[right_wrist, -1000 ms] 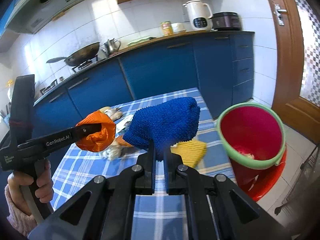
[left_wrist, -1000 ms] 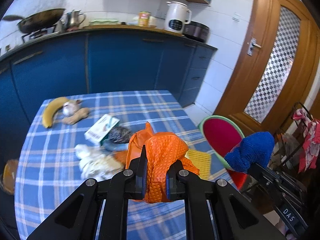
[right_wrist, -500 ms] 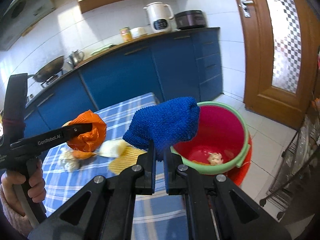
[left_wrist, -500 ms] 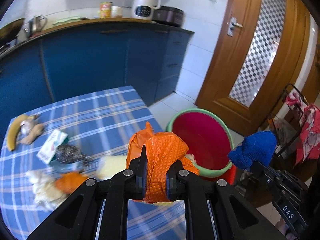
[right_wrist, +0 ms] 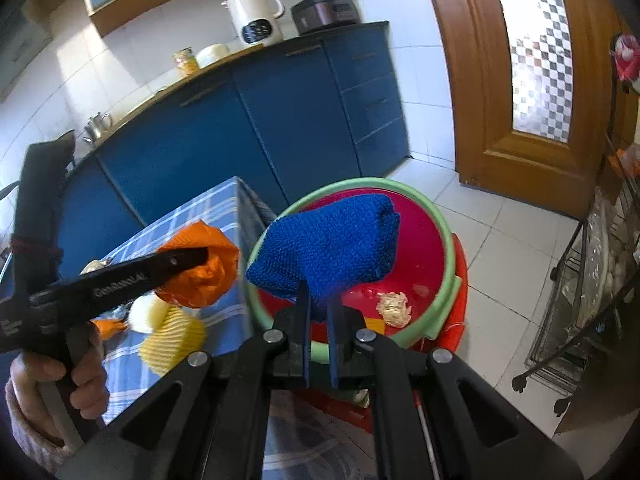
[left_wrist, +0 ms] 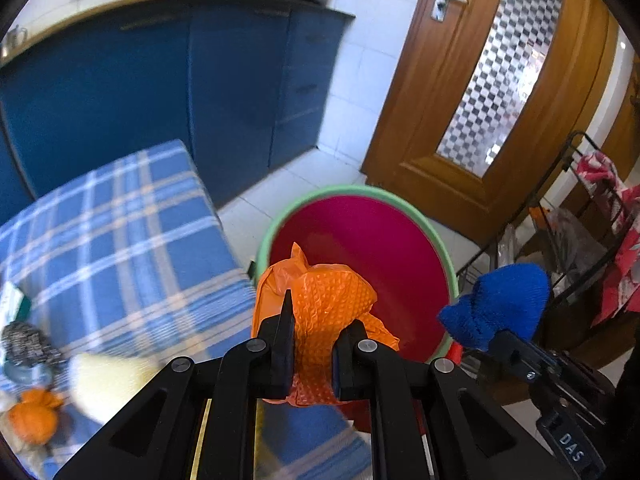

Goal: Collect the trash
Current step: 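Open the left tool to drop the orange bag while the right tool drops the mitten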

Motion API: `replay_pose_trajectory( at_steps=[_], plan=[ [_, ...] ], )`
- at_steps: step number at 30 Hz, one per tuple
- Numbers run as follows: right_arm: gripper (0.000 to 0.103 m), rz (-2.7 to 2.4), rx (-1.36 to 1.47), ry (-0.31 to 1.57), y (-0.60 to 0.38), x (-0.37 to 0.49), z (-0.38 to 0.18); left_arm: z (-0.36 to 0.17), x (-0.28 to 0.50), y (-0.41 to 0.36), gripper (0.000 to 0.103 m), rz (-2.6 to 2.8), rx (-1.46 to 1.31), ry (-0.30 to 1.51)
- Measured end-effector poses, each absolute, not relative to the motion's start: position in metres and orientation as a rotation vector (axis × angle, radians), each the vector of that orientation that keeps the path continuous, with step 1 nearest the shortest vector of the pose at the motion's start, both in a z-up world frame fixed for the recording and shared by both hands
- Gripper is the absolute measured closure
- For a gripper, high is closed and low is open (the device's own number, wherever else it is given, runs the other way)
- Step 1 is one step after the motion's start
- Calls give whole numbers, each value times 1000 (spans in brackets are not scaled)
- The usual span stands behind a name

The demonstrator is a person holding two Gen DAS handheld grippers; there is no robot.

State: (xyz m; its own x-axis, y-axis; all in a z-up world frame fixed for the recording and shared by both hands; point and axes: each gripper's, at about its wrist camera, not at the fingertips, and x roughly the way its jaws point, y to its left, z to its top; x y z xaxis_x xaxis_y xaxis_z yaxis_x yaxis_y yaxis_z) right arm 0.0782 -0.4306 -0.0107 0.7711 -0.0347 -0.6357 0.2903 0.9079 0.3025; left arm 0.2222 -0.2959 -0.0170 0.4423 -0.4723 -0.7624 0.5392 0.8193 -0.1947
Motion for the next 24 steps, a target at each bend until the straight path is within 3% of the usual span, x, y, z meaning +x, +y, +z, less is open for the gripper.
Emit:
replay_pose_trajectory(
  at_steps=[6,13,24],
  plan=[
    [94,-220,434,696,-450,85,-27,-42,233,-322,84,-676,108,962],
    [94,-233,464,714,-463,92,-41,-56,242,-330,57,-644,112,991],
    [89,-228,462,745,-470,101,-54,-53,243,-331,56,-602,126,974]
  ],
)
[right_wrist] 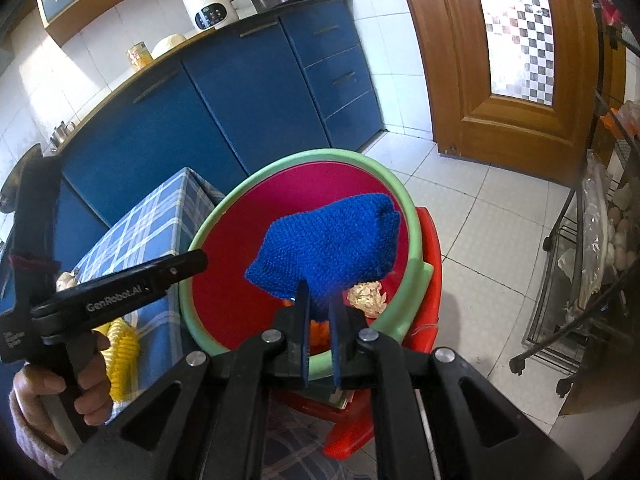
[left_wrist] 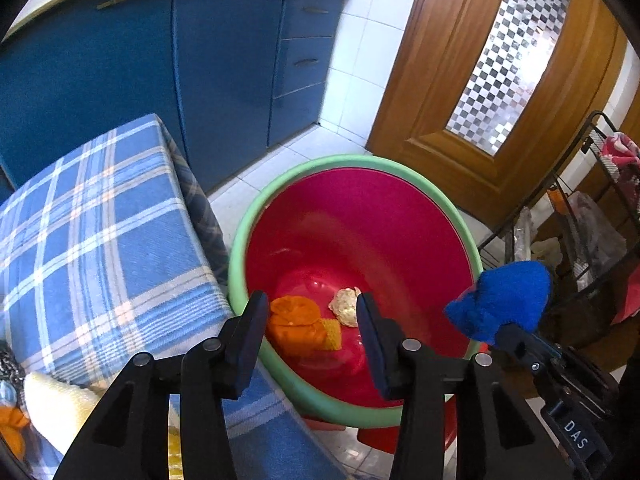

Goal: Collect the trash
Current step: 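Open the left tool to drop the orange bag while the right tool drops the mitten, then move both tools back over the table toward the white plastic bag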

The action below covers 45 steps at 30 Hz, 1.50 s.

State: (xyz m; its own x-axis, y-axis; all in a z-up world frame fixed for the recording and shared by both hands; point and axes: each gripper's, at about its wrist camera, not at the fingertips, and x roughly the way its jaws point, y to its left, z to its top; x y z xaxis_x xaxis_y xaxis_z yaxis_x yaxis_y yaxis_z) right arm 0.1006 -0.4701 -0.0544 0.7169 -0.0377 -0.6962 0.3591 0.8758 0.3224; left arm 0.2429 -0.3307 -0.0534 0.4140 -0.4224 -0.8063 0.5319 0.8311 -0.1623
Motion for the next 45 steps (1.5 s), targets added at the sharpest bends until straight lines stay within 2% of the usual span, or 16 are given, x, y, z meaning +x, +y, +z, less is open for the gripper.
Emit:
replay_pose_trajectory(
  at_steps=[2,5,8,23,45],
  plan=[
    [88,-232,460,752,-470,103,-56,-51,243,-327,56,-593,119,967],
    [79,-230,466,752,-471,104,-57,-46,243,-319,56,-579,104,958],
    [76,-227,465,738,-470,101,-55,-39,243,-311,56,-567,96,943],
    [72,-176,443,655,-432,79,-15,-9,215,-261,56,-525,41,908],
    [67,-11,384,598,-334,51,30,40,156,-125,56,-294,-43,794]
  ],
)
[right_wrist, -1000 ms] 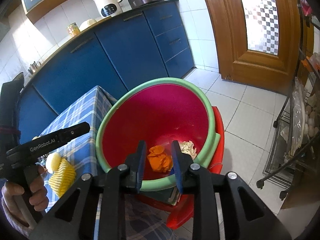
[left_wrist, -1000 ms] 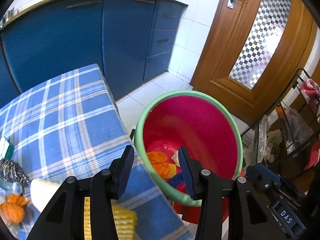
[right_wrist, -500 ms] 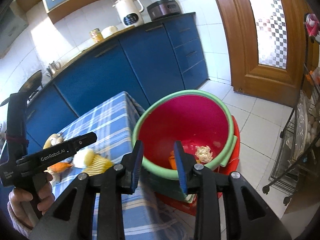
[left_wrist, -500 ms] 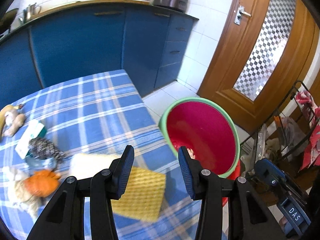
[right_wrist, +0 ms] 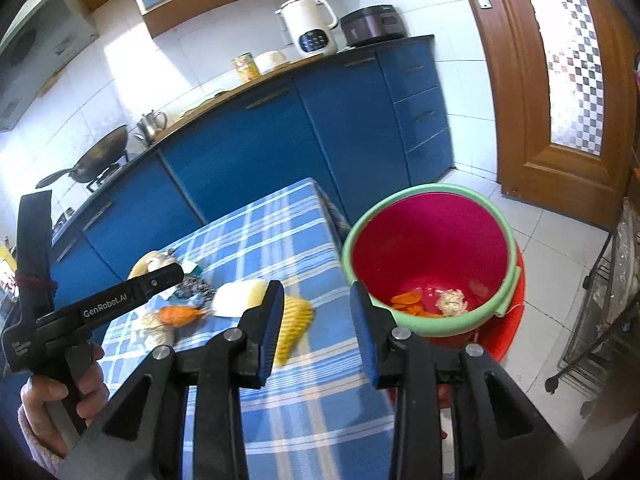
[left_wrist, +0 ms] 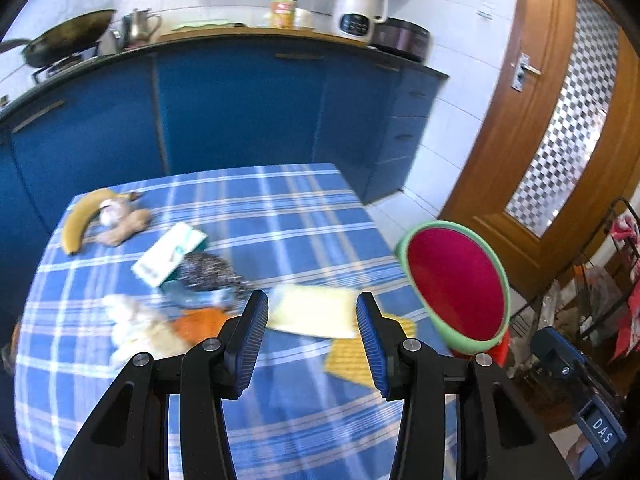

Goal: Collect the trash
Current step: 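Move both tools back over the table toward the white plastic bag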

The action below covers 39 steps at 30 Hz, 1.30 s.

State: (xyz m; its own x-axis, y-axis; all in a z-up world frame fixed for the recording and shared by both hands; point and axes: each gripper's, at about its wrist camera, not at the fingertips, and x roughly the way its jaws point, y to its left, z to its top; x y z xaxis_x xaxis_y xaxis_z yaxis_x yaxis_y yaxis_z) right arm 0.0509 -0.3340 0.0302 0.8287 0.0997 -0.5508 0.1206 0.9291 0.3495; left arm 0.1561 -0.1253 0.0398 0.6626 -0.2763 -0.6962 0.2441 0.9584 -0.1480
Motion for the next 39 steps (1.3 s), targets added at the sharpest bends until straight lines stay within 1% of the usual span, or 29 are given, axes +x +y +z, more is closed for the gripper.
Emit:
replay_pose_trajectory(
  at_steps=[10,17,21,30,39],
  plan=[
    [64,45,364,604,-301,52,30,36,145,-58,55,-163,-88,798],
    [63,80,342,644,-278,64,20,19,150,-20,55,-88,-117,825],
    [63,85,327,675,-269,72,11,1,159,-4,55,-47,-124,862],
    [60,48,316,746,-267,91,-10,-31,169,1,55,-55,-131,927],
    [60,7,325,815,-276,108,-34,-23,170,-13,55,-122,-115,883]
  ],
)
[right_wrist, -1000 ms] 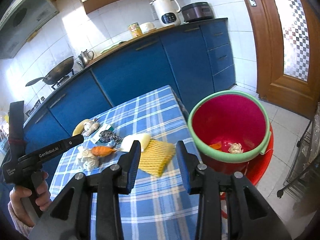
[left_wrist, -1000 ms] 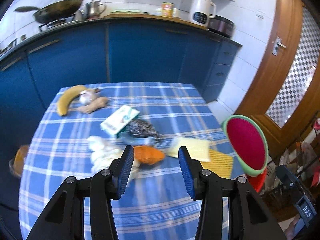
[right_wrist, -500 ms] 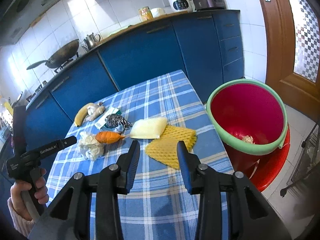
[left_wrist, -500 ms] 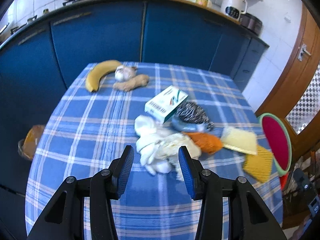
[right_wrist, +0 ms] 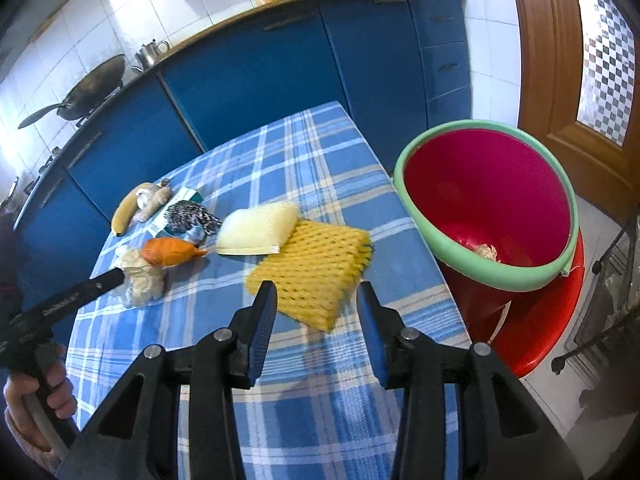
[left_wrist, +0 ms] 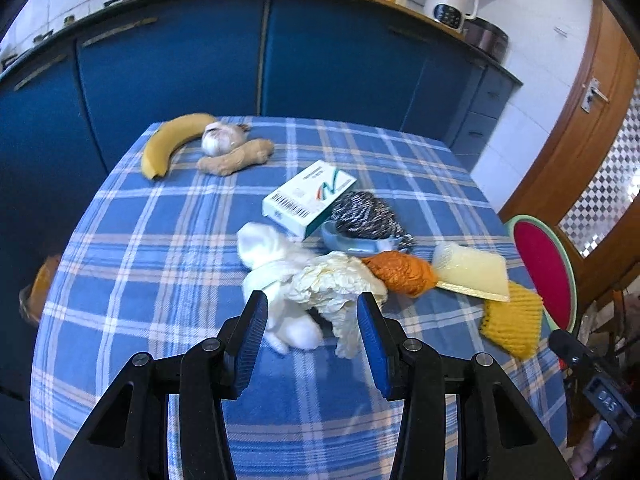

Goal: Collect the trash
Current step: 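Move both tools back over the table toward the white plastic bag, then grasp the crumpled white plastic with the left tool while the right tool grasps the yellow foam net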

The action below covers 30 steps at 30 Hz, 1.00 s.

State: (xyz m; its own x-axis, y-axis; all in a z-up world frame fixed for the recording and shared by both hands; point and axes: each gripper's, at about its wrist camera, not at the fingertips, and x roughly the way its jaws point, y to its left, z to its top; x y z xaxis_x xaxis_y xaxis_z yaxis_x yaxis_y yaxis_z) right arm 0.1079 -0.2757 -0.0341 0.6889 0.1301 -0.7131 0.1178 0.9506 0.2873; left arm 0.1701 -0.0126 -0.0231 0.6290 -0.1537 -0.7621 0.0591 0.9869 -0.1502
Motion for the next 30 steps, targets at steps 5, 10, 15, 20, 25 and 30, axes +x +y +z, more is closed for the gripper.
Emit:
replay_pose_trajectory(
  at_steps=[5,10,15,20,25,30],
  plan=[
    [60,-3,330,837,-278,114,-42,-23,175,-23,55,-163,-98,873],
    [60,-3,339,858,-278,119,-50,-34,182,-27,60,-174,-100,893],
    [60,-1,345,873,-277,123,-55,-39,186,-28,82,-208,-129,892],
    [60,-1,345,885,-276,126,-61,-37,186,-27,83,-218,-138,879],
    [81,20,353,884,-274,127,-63,-33,186,-26,81,-217,-140,870],
    [92,49,330,844,-268,122,-57,-35,193,-31,71,-219,-126,882]
  ],
)
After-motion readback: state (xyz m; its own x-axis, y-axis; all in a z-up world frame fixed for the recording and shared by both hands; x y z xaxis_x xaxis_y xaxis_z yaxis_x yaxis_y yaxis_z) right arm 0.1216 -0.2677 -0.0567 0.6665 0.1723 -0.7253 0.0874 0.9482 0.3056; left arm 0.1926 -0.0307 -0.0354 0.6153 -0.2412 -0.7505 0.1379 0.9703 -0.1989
